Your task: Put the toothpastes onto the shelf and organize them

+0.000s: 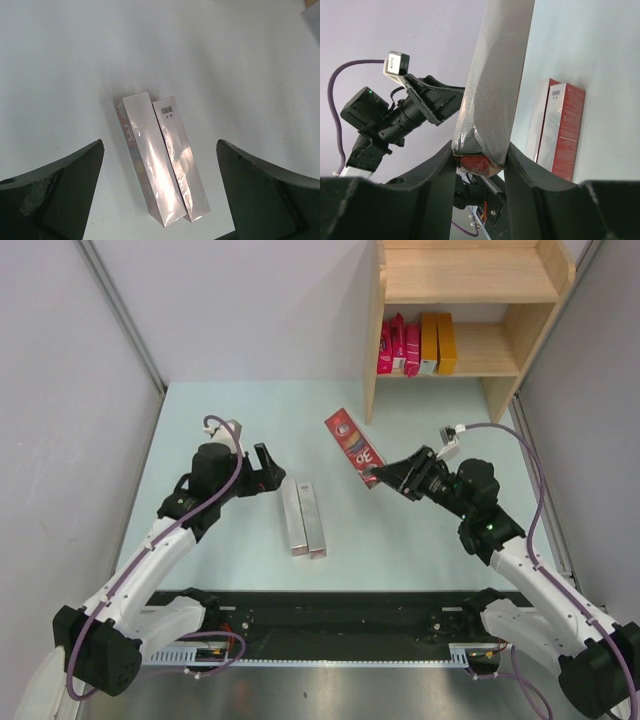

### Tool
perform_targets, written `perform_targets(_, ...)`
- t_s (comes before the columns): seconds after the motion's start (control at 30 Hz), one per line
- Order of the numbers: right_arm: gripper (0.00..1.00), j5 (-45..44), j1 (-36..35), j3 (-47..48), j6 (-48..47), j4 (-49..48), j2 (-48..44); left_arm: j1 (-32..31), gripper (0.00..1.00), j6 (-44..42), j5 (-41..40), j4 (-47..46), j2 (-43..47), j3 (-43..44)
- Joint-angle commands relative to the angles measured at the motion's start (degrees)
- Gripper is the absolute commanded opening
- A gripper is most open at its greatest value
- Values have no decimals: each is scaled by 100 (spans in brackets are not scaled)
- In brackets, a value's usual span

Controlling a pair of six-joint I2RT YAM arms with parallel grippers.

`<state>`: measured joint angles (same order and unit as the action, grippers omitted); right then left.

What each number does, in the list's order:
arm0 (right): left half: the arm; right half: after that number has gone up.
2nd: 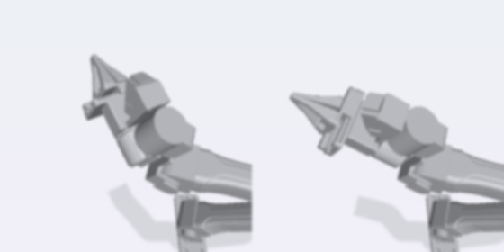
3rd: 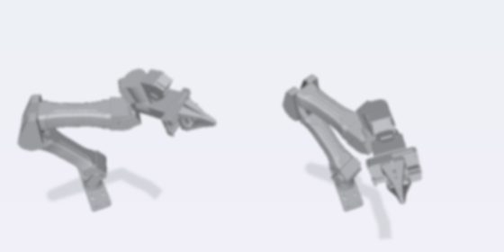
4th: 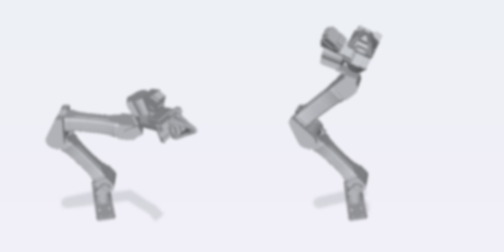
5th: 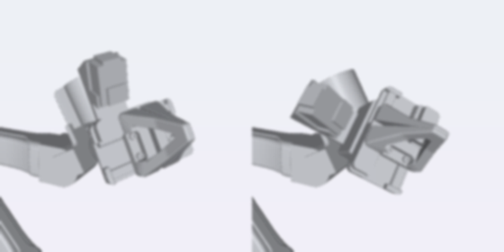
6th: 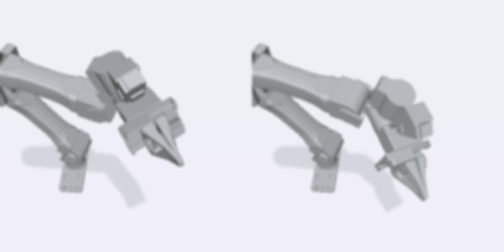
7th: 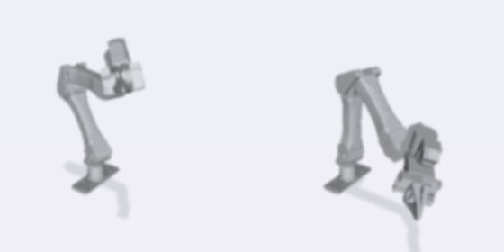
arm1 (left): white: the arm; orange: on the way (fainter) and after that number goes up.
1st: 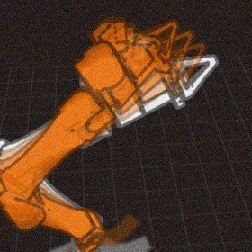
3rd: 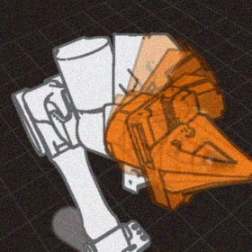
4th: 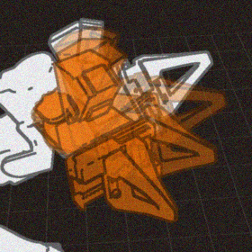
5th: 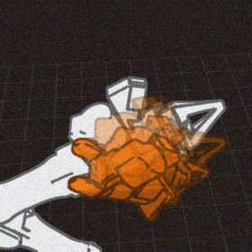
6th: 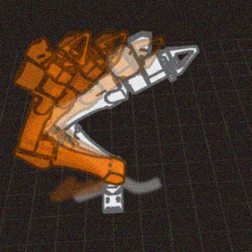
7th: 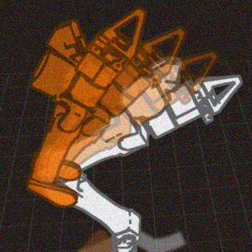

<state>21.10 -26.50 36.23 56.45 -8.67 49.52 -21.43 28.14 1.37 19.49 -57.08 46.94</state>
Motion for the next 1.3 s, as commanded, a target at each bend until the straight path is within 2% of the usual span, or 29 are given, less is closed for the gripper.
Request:
perform_targets(0.0,29,174,127,1096,-467,-109,216,-54,100,-72,57,-182,-14,-44)
perform_targets(0.37,29,324,795,2976,-872,-91,1411,-142,100,16,188,-226,-110,-53)
perform_targets(0.6,28,500,1173,4539,-907,-135,2369,-168,100,7,259,-226,-163,0)
perform_targets(0.93,29,378,1384,6886,-1268,638,3774,-204,100,69,382,-314,-225,-62)
perform_targets(1.07,28,333,1595,7441,-1154,700,4187,-221,100,77,391,-331,-198,-71)
perform_targets(1.27,28,175,1911,7706,-785,454,4593,-230,100,130,452,-357,-163,-88)
